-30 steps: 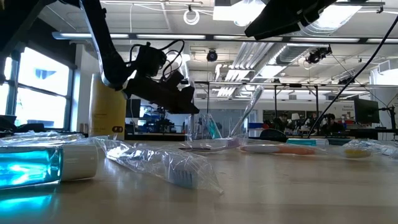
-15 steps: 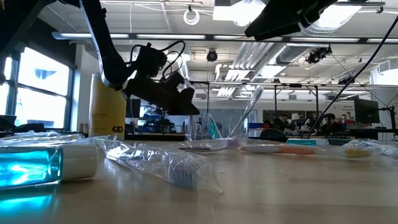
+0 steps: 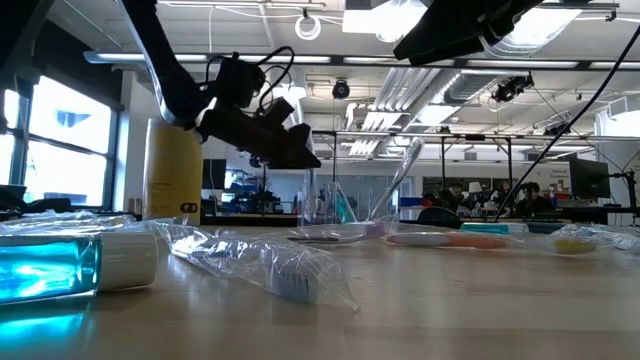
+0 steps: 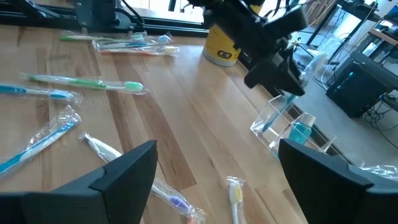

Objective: Pick & Place toothbrushing station
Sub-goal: Put the blue toothbrush into the transparent organizer, then put the blue mouthwash bottle into the transparent organizer

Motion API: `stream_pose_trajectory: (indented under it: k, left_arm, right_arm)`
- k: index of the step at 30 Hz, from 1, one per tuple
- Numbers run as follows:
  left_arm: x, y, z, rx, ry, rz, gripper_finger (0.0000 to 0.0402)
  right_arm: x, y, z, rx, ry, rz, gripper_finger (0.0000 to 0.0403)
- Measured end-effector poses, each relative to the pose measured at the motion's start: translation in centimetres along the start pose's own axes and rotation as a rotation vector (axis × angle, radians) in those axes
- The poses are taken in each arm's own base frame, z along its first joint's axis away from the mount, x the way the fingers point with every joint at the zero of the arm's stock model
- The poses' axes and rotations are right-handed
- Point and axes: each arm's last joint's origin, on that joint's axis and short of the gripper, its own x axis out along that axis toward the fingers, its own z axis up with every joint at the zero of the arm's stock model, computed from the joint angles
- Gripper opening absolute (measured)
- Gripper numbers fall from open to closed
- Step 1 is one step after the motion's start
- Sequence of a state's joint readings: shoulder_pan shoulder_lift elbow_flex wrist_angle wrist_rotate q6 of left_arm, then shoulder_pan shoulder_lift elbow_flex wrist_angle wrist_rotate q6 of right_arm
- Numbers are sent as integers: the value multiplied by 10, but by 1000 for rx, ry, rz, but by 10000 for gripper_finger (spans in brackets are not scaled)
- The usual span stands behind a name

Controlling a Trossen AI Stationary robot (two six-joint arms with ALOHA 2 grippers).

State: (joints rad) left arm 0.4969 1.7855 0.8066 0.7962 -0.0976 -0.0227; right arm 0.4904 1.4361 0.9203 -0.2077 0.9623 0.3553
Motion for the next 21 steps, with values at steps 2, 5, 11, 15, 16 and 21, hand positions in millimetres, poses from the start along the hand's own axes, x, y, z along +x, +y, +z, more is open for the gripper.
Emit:
stream_pose_trajectory:
  k: [2,5,11,15,16,21]
  left_arm:
    - [-4,0,6,14,-2,-1,171]
    - [-9,-3,14,21,-7,-6,171]
    - [-10,-7,15,25,-4,-20,171]
    - [-11,-11,16,33,-2,-40,171]
    - [-13,-12,17,37,-2,-47,171]
    - [-27,-28,34,122,-16,-122,171]
  right_arm:
    - [0,0,0,0,0,0,327]
    - [0,0,0,0,1,3,327]
    - [0,1,0,-1,7,18,327]
    - [0,0,-1,-9,12,16,327]
    - [0,0,-2,-13,16,15,327]
    - [0,-2,-9,3,72,10,327]
